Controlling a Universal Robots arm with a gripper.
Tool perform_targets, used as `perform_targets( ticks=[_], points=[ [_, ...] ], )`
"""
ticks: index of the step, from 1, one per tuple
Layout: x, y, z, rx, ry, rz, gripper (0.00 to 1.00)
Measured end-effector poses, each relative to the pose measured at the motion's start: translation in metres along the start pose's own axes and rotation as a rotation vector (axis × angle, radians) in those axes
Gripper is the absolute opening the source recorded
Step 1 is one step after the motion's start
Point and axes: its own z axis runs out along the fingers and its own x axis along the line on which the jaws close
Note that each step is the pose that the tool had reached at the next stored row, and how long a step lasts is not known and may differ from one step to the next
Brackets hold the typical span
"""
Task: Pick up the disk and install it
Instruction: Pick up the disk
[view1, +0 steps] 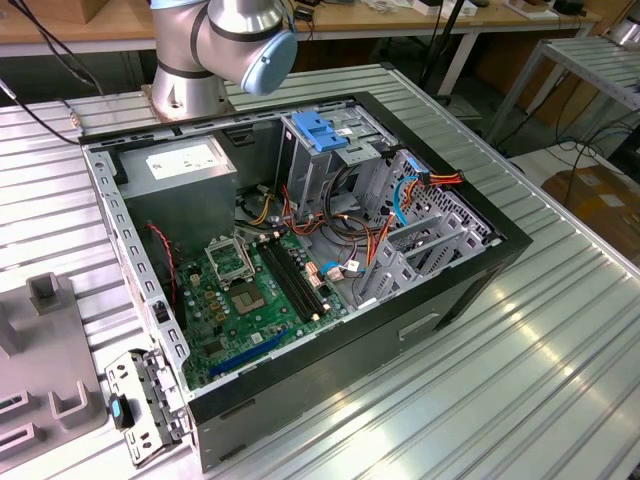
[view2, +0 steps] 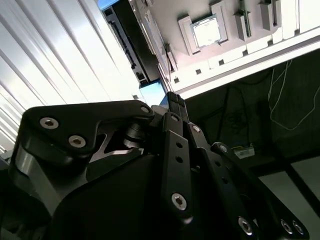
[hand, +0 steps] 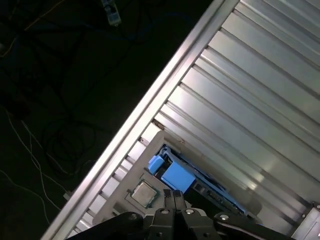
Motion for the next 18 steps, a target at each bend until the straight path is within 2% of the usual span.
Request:
perform_targets(
  ticks=[2, 3, 4, 6, 7, 15, 18],
  points=[
    [-0.0007, 0.001, 0.0003, 0.0043, -0.005, -0.006, 0.11],
    [-0.0011, 0.0014, 0.0005, 0.0089, -0.0111, -0.007, 0.11],
    [-0.0012, 0.0018, 0.0015, 0.0217, -0.0278, -0.007, 0.11],
    [-0.0013, 0.0019, 0.0021, 0.0304, -0.0389, -0.01, 0.11],
    [-0.0014, 0.0018, 0.0025, 0.0333, -0.042, -0.023, 0.11],
    [-0.0014, 0.0019, 0.0043, 0.0401, -0.0429, -0.182, 0.11],
    [-0.0015, 0.0019, 0.0051, 0.0439, -0.0434, -0.272, 0.11]
  ],
)
